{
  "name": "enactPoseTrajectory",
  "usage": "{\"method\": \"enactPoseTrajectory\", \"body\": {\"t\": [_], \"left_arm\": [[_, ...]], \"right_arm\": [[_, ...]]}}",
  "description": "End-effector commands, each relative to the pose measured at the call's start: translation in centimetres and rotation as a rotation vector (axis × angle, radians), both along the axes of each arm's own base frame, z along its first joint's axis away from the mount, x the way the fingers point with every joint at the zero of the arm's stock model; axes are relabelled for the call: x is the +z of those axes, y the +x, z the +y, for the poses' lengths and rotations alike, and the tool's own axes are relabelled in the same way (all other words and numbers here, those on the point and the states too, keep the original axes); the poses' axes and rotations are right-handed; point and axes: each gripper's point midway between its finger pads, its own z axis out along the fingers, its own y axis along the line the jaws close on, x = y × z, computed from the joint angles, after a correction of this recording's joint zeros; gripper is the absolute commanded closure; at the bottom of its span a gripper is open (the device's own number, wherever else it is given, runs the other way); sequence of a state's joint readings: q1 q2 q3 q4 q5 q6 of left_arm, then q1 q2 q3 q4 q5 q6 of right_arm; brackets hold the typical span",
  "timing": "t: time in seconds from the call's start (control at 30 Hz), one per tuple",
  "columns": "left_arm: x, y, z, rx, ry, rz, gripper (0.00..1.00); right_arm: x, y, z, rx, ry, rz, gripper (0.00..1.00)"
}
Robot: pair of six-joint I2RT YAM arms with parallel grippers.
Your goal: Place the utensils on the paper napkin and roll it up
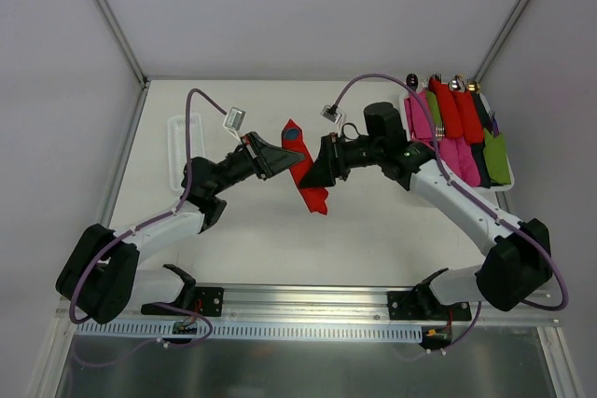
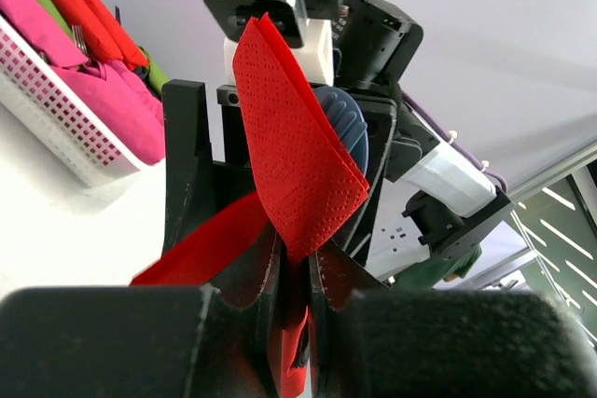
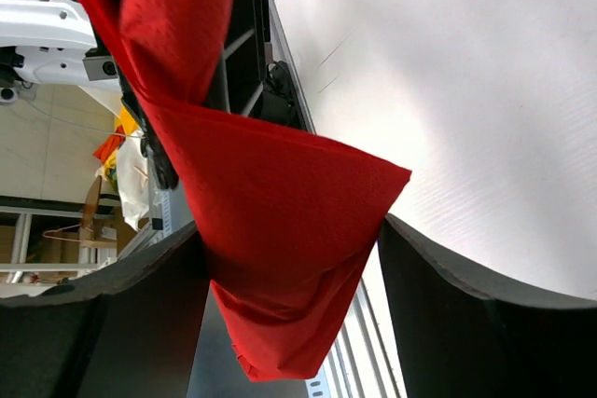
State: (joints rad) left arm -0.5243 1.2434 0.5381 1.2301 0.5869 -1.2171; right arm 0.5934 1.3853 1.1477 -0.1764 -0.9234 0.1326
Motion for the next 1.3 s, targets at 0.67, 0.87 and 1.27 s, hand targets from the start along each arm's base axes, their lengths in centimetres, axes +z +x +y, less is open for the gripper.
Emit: {"method": "enactPoseTrajectory", "body": {"t": [0.67,0.87,1.27], "left_arm": [[6.6,-0.8,0.8,0.015,-0.13,-0.224,1.0],[7.6,-0.5,1.9,0.061,-0.139,-0.246,1.0],[7.7,-0.3,2.4,0.087,-0.147,-0.245,1.0]], "right_arm": [[1.4,-0.9,-2.7,0.035,0.08,0.071,0.32],[1.3,-0.2,-5.2,0.0,0.109,0.105,0.44],[3.8,0.0,-5.3,-0.001,0.177,0.072,0.87]]}}
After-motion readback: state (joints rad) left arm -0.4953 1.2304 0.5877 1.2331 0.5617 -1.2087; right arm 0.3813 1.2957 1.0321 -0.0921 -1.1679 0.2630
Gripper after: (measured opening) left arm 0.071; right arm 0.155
